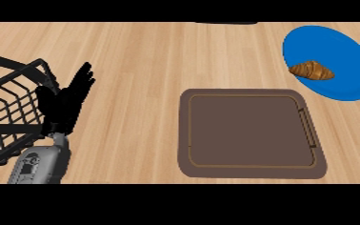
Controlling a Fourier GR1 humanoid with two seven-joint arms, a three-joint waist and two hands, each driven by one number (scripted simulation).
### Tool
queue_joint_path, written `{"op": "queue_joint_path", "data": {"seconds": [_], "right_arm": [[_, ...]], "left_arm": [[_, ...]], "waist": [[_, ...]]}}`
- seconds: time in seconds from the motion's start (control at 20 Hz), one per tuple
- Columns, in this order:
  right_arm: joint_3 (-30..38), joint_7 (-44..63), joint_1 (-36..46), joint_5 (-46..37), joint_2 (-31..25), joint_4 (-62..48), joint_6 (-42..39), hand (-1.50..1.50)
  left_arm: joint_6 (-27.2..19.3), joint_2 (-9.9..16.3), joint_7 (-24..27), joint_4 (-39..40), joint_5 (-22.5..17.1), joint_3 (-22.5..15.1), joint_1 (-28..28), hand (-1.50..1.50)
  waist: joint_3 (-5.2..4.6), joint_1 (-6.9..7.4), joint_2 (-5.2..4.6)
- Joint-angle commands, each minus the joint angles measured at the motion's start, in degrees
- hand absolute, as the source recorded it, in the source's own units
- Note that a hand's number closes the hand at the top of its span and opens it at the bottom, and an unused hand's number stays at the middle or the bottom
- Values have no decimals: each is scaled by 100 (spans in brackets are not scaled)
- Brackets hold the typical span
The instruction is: Pick the croissant from the tray and place it in the plate
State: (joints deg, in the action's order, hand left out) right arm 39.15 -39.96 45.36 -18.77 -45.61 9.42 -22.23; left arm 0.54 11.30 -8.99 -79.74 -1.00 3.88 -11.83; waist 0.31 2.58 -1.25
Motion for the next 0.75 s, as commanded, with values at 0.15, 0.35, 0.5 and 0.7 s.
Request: {"op": "queue_joint_path", "data": {"seconds": [0.15,0.35,0.5,0.7], "right_arm": [[42,-228,-337,42,-252,-11,-92,-150],[20,-264,-565,20,-446,-65,-287,-150],[5,-121,-541,-2,-681,-39,-271,-150],[-84,-271,-704,-81,-429,-58,-57,-150]], "left_arm": [[-11,-164,255,89,59,-92,166,0],[-67,-66,-189,-209,115,-125,7,0],[112,76,17,-36,18,10,-66,0],[88,33,-79,-25,-68,80,-100,0]], "waist": [[7,30,-20],[16,41,-9],[11,24,-21],[12,40,-12]]}}
